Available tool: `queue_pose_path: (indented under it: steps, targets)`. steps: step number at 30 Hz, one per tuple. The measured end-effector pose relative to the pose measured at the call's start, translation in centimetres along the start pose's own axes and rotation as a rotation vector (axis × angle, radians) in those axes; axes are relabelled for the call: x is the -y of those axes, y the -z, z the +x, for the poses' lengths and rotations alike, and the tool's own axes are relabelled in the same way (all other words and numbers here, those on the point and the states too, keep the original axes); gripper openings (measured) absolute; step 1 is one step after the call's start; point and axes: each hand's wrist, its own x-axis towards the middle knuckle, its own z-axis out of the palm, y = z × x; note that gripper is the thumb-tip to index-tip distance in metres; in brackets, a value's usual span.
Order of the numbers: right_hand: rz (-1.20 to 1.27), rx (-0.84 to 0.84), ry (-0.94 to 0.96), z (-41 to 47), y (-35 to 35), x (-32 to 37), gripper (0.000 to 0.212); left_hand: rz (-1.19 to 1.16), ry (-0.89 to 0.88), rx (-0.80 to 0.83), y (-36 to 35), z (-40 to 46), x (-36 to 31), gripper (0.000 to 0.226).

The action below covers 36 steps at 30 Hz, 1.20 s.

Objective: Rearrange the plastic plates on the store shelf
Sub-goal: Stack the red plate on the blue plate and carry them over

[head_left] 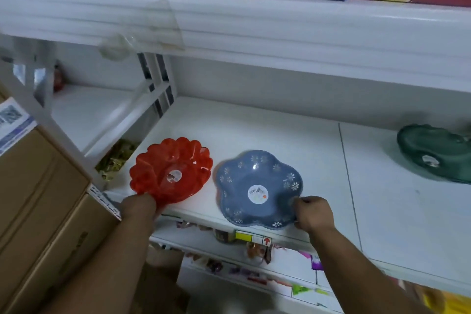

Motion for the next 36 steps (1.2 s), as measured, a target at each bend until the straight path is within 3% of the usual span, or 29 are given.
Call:
queue_pose_path:
  steps: [2,3,5,8,17,23,36]
  targets:
    - [-0.009,0.002,0.001,-0.2,-0.1,0.1,0.025,0.37,-0.216,-0.074,0.6,-2.4,-0.1,0.042]
    - [-0.025,0.003,0.003,-0.3,-0.1,0.2,0.025,0.35,-0.234,-0.12,0.7,-2.9,-0.7,0.041]
    - [-0.034,-0.003,0.003,-0.5,-0.1,0.3,0.025,-0.11,-0.138,0.006,1.2,-2.8,-1.0,0.041]
    - [-0.055,0.004,-0.006,-0.7,0.0,0.4,0.024,-0.369,-0.145,0.021,1.3,-2.5,-1.0,0.039]
    - [0.125,0.044,-0.092,-1.5,0.2,0.7,0.02,-0.529,-0.264,0.319,0.3,-6.8,-3.5,0.025]
    - [0.204,0.104,-0.161,-2.6,0.7,1.0,0.017,-0.469,-0.318,0.464,-2.1,-10.5,-3.8,0.015]
    - [0.345,0.068,-0.09,-3.5,2.1,0.8,0.034,-0.259,-0.302,0.522,-6.8,-12.2,-2.9,0.011]
